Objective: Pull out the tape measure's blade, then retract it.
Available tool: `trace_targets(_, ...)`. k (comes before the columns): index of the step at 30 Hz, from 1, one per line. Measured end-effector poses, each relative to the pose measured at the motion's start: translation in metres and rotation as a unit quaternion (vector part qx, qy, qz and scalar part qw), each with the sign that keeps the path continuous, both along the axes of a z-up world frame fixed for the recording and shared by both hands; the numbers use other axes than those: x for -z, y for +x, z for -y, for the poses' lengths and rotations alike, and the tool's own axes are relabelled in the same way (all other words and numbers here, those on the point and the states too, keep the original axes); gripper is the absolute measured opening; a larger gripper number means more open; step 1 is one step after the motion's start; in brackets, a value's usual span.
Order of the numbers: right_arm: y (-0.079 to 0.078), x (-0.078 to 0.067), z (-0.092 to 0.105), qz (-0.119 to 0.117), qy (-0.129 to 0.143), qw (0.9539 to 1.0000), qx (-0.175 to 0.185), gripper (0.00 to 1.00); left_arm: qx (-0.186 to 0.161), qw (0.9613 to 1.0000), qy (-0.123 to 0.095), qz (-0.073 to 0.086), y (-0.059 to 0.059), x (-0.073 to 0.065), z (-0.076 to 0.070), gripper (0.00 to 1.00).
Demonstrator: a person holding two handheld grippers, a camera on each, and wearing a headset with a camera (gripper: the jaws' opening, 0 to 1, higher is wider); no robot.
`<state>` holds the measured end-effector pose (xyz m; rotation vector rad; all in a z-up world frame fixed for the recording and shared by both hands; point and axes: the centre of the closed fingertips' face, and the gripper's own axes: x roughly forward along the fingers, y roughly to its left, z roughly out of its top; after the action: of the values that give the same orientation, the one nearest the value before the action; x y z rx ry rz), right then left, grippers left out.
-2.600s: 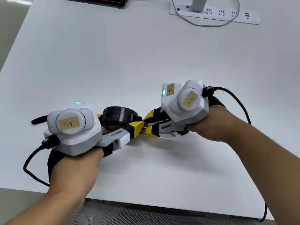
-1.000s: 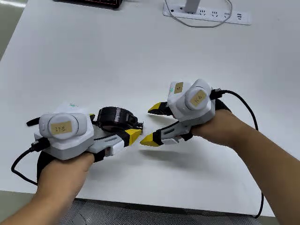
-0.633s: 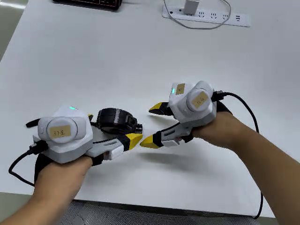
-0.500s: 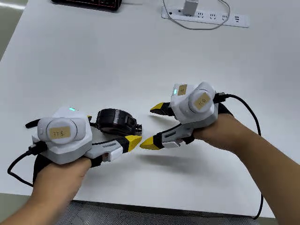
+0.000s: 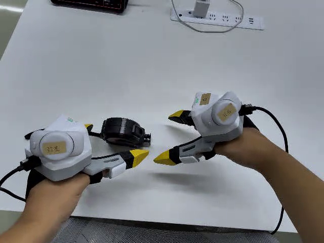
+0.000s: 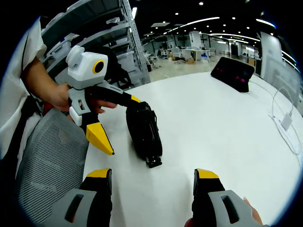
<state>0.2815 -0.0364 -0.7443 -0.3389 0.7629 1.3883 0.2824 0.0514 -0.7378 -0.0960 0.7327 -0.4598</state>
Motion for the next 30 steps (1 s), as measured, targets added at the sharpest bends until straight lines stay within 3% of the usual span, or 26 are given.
trace_targets(17,-0.003,-0.011,0.023,0.013,0.01,0.9993,0.035,0.78,0.036,0.9991,0.008,0.021,-0.011,-0.013,-0.002,0.97)
trace_targets(30,-0.003,-0.016,0.044,0.021,0.01,0.9977,0.063,0.79,0.064,0.997,0.014,0.042,-0.018,-0.024,-0.007,0.99)
